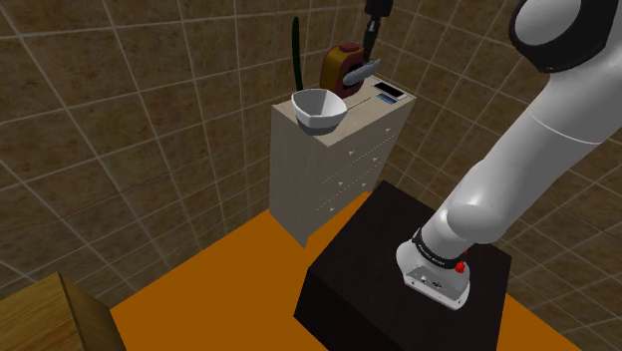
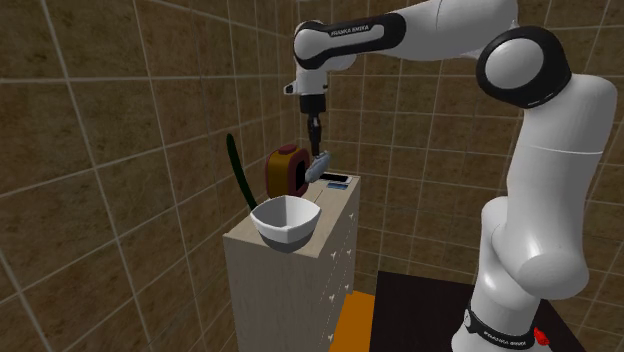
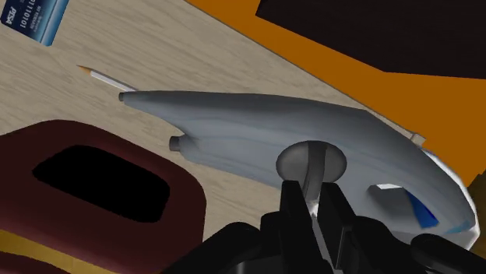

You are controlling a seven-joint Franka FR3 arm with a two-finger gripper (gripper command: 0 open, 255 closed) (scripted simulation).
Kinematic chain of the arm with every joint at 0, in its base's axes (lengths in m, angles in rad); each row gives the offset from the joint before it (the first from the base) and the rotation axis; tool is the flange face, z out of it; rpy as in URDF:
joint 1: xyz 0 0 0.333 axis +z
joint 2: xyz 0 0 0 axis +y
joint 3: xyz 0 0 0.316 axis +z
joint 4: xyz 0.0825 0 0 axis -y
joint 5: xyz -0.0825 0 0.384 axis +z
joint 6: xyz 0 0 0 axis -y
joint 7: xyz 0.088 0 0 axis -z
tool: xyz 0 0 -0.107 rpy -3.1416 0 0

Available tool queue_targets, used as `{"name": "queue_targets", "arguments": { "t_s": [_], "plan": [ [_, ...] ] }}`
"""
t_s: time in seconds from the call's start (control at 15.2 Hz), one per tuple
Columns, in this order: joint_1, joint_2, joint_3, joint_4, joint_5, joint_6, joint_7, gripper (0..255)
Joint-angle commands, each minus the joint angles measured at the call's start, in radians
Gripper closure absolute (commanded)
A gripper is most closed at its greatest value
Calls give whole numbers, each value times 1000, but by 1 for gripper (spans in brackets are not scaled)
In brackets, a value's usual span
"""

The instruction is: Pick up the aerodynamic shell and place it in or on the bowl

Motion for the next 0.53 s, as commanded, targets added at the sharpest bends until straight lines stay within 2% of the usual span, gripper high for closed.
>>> {"name": "queue_targets", "arguments": {
  "t_s": [0.0,0.46],
  "plan": [
    [24,-18,24,-10,-2,-5,50,255],
    [104,-32,111,6,13,-27,218,255]
  ]
}}
